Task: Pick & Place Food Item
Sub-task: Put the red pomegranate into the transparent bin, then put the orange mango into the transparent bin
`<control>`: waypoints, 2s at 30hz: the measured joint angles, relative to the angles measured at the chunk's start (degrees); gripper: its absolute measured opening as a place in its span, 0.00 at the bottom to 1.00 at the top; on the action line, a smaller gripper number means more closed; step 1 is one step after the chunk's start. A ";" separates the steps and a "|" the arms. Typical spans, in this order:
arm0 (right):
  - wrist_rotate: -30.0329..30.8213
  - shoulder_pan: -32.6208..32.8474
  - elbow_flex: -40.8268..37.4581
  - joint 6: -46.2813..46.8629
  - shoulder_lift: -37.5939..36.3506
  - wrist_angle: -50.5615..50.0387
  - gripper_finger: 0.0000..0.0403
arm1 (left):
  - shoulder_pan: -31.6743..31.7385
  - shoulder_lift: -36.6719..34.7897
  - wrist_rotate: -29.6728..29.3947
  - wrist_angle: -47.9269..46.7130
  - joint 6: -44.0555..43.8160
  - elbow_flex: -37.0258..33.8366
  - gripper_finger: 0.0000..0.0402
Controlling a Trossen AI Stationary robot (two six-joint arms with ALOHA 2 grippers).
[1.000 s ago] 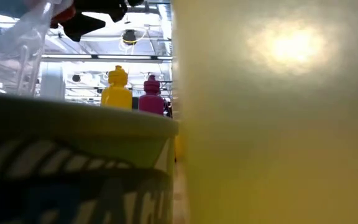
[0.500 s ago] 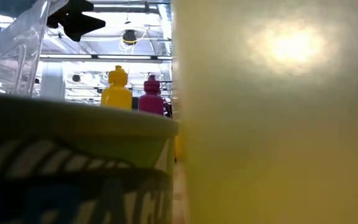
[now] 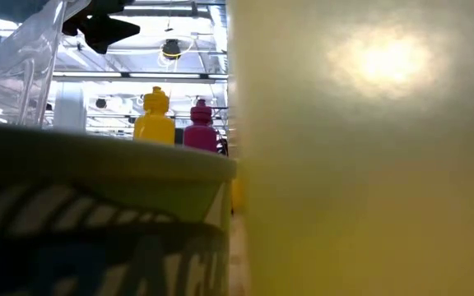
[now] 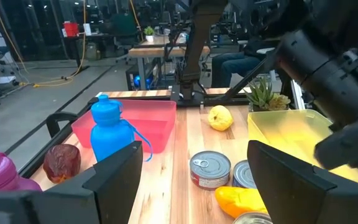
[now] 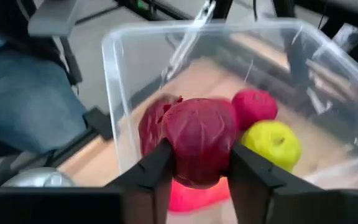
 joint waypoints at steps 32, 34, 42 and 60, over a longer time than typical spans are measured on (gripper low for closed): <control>24.46 3.11 -1.18 10.19 -5.62 -31.00 0.71 | -0.91 20.76 3.41 -21.04 -15.27 9.80 0.70; 24.45 3.36 -2.87 11.91 -5.57 -33.55 0.71 | -0.91 24.38 6.02 -23.44 -15.80 11.68 0.70; 25.35 4.89 -10.28 17.60 -6.39 -36.03 0.71 | -1.53 34.99 11.80 -35.60 -9.40 18.85 0.70; 25.78 7.04 -12.85 20.43 -6.36 -38.71 0.71 | -6.51 43.76 13.94 -30.94 8.35 20.79 0.70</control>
